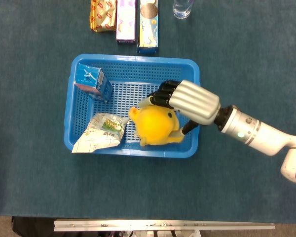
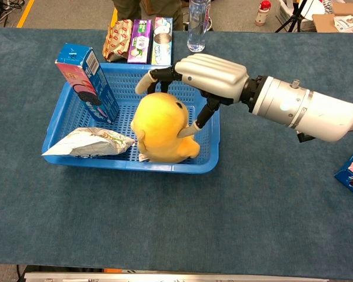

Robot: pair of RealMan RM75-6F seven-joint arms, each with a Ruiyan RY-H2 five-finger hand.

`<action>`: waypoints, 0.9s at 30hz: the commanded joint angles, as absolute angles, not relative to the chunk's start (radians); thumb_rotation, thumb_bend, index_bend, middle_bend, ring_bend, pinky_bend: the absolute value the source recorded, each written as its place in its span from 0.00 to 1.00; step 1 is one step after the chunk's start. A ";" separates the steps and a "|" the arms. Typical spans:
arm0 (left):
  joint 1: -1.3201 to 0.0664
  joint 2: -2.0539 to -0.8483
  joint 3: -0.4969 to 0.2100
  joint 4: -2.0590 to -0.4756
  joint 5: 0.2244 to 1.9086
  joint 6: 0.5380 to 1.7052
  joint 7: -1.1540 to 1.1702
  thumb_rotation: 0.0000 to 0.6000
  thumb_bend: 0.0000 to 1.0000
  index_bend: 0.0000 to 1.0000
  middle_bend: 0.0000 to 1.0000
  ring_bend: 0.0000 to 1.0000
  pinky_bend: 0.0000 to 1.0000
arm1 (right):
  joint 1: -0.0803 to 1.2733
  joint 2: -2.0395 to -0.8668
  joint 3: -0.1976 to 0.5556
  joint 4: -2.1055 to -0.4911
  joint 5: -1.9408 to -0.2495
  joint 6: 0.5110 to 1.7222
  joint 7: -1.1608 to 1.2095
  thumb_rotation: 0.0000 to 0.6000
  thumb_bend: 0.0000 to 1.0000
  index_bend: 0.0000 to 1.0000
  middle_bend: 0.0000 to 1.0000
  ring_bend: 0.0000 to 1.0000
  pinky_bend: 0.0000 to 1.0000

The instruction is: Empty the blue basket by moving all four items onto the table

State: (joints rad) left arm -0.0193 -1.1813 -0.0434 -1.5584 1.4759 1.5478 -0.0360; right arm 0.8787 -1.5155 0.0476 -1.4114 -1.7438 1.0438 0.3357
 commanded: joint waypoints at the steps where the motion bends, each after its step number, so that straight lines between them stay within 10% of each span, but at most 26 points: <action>1: -0.020 -1.182 -0.044 -1.558 1.476 1.546 -0.035 1.00 0.25 0.28 0.21 0.17 0.38 | 0.867 -1.527 0.052 -1.397 -1.737 1.075 0.345 1.00 0.00 0.45 0.51 0.52 0.34; 27: -0.033 -1.171 -0.053 -1.599 1.484 1.540 0.017 1.00 0.25 0.28 0.21 0.17 0.38 | 0.767 -1.340 0.159 -1.583 -1.763 1.374 0.207 1.00 0.00 0.57 0.66 0.67 0.40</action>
